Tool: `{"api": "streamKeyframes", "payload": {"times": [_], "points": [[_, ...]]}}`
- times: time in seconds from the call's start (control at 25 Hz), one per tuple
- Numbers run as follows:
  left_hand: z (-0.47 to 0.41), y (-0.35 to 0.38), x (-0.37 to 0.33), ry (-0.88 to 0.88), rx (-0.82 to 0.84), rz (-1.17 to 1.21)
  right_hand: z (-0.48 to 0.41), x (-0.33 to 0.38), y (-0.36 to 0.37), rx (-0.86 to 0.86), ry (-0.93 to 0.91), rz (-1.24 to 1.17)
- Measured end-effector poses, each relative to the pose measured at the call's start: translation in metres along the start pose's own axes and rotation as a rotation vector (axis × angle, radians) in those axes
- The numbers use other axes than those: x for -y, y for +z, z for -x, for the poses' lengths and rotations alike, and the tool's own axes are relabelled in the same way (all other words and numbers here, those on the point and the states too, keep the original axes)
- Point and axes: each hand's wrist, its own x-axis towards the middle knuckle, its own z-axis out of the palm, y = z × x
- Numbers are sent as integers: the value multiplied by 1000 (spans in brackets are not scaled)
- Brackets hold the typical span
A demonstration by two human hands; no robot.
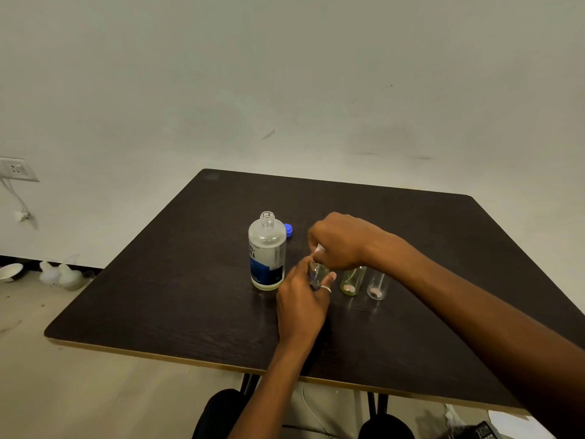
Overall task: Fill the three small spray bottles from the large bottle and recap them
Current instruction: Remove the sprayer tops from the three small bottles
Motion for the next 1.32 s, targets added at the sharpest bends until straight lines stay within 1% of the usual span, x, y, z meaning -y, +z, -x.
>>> {"api": "streamKeyframes", "payload": {"times": [0.08, 0.12, 0.2, 0.32, 0.36, 0.56, 0.64, 0.76, 0.8, 0.84, 1.0, 1.16, 1.32], "points": [[-1, 0, 1, 4, -10, -8, 1, -1, -5, 83, -65, -52], [-1, 0, 1, 4, -10, -8, 2, -2, -8, 96, -80, -56], [-1, 0, 1, -1, -5, -4, 2, -2, -11, 54, -50, -38], [0, 0, 0, 0, -7, -12, 3, -1, -6, -48, 73, 44], [0, 0, 0, 3, -5, -7, 3, 0, -3, -55, 75, 46], [0, 0, 0, 17, -8, 6, 2, -3, -10, 86, -66, -67], [0, 0, 1, 20, -12, 1, 1, -4, -12, 58, -47, -67], [0, 0, 2, 9, -11, -3, 1, 0, -7, -45, 61, 2], [0, 1, 2, 8, -9, -7, 1, 1, -4, -54, 79, 29], [0, 1, 3, 9, -8, -9, 1, 2, -2, -51, 72, 31], [0, 0, 1, 24, -10, 10, 0, -1, -5, 45, -15, -43], [1, 0, 2, 3, -4, -3, -2, -1, -2, -37, 62, -24], [0, -1, 0, 21, 2, 11, -3, 0, 0, 14, 22, -62]]}}
